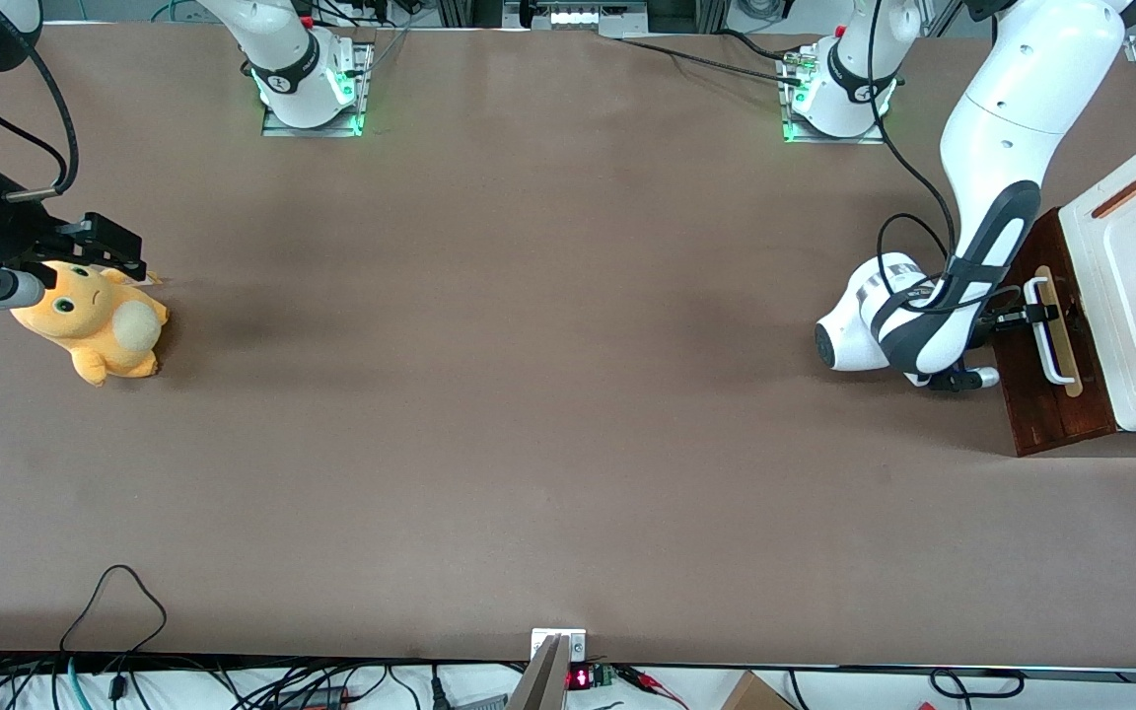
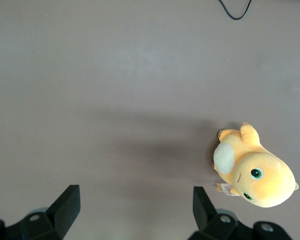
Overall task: Open lower drawer with left arm only
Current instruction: 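Close the left gripper on the white bar handle, then pull the handle with the left gripper, sliding the drawer out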
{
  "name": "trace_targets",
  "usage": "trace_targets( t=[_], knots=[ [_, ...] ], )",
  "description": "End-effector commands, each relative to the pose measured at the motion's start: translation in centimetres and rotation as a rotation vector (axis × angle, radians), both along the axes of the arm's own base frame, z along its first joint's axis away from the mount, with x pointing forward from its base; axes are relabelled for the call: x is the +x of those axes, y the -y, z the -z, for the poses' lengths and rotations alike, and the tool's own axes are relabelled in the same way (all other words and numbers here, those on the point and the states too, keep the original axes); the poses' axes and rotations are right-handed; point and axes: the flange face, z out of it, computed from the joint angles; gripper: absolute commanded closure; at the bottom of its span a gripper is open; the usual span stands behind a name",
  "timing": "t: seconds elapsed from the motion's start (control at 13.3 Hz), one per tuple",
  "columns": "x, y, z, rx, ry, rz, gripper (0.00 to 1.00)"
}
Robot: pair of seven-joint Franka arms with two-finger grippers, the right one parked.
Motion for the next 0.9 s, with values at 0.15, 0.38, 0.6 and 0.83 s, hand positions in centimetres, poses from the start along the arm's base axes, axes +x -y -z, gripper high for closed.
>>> trace_targets(
  t=[0.15, 0.38, 0.6, 0.83],
  knots=[
    [0.4, 2.1, -1.4, -0.013, 0.0, 0.021, 0.84],
    [0.3, 2.9, -1.4, -0.022, 0.002, 0.017, 0.84],
    [0.1, 3.6, -1.3, -0.027, 0.005, 0.016, 0.84],
    [0.0, 4.4, -1.3, -0.033, 0.005, 0.018, 0.85]
  ],
)
